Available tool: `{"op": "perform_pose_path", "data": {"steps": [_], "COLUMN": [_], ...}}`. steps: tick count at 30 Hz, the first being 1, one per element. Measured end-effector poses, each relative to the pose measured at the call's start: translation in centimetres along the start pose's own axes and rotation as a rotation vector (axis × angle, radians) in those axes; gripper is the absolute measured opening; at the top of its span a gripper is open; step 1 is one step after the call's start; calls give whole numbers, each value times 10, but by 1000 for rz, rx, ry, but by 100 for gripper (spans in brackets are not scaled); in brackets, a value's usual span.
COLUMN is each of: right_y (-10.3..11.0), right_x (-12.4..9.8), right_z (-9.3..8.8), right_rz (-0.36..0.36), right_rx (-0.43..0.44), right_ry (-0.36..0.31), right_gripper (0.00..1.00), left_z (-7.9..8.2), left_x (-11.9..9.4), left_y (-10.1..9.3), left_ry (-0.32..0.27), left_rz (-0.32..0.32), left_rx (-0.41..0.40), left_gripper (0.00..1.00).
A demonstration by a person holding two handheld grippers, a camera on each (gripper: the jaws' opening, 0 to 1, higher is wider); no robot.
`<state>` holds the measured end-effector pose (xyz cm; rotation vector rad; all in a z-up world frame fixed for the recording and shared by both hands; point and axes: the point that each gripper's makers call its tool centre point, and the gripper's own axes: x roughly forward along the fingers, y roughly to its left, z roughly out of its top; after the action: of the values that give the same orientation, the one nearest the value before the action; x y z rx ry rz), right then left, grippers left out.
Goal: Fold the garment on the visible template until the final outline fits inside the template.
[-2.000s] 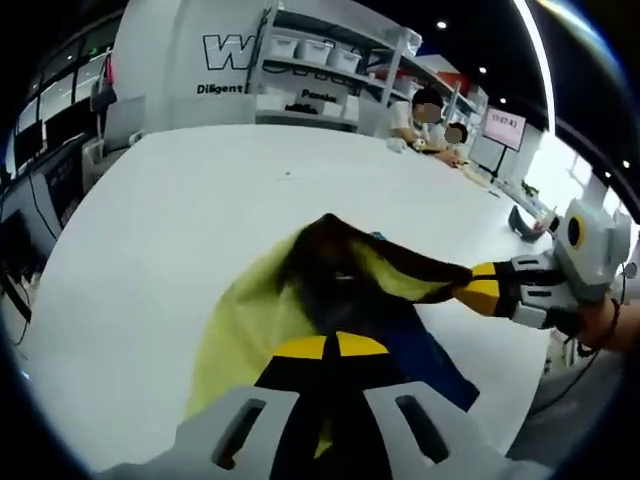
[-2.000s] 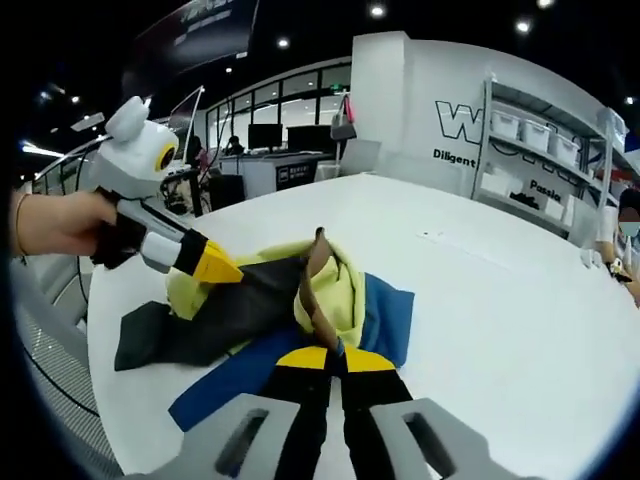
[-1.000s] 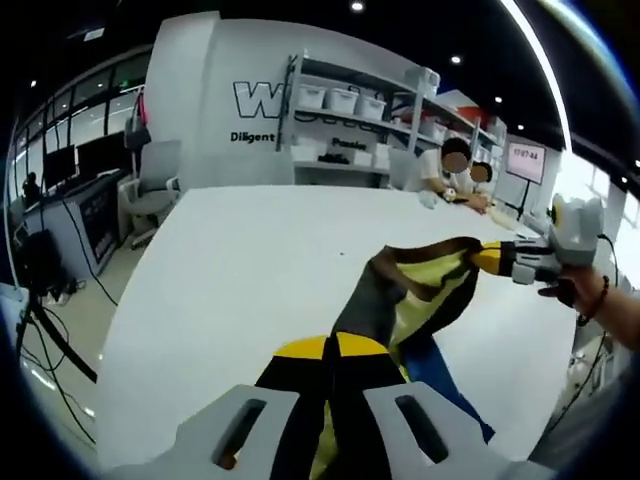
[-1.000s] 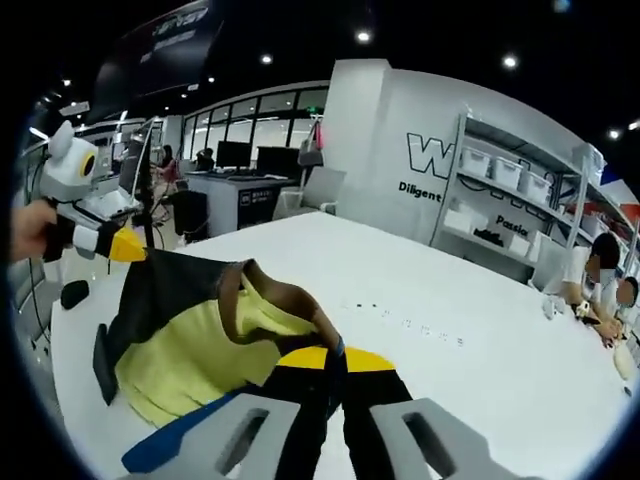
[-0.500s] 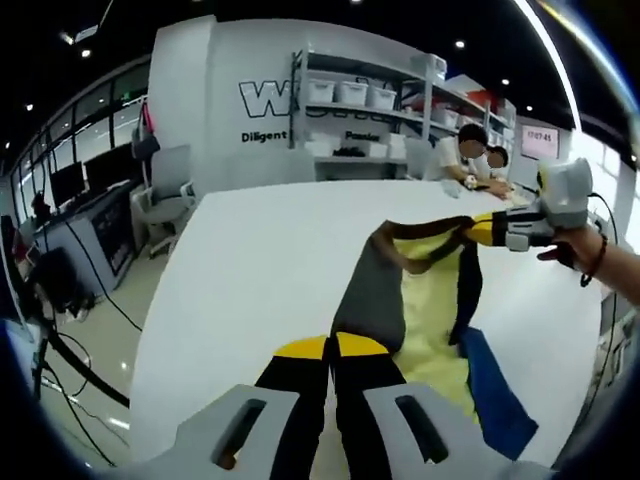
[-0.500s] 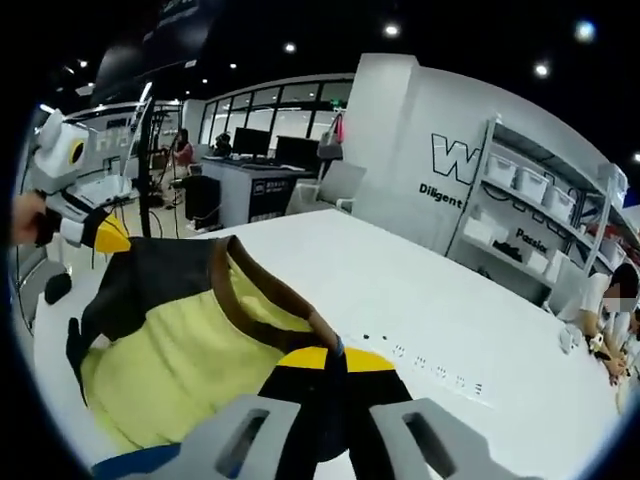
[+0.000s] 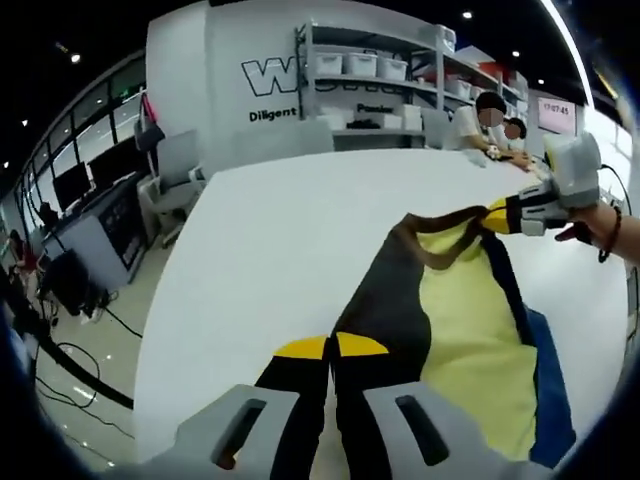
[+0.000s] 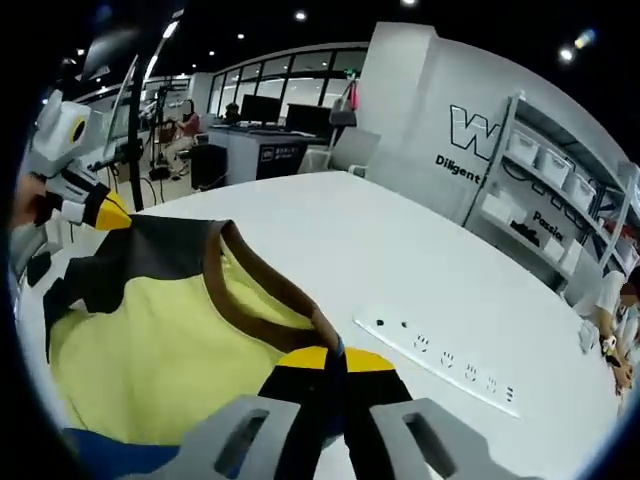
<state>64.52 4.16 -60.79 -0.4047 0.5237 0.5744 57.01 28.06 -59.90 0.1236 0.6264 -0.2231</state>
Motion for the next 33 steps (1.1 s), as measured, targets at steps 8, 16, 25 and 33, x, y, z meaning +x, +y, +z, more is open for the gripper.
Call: {"op": "perform_pose_path", "data": {"steps": [8, 16, 25, 33], "right_y": [-1, -2, 14, 38], "right_x": [29, 31, -5, -29], "right_z": [-19, -18, -5, -11], "right_rz": [8, -6, 7, 41], "right_rx": [13, 90, 236, 306], "right_ry": [37, 16, -72, -60], "right_gripper": [0, 1, 38, 52], "left_z": [-14, -17, -6, -13], "left_x": [32, 43, 9, -21], "left_y": [10, 17, 11, -6], "left_ry": [35, 40, -8, -23], "left_rz": [46, 66, 46, 8], "left_rx": [-15, -51, -16, -19], "left_gripper": [1, 5, 24, 31]}}
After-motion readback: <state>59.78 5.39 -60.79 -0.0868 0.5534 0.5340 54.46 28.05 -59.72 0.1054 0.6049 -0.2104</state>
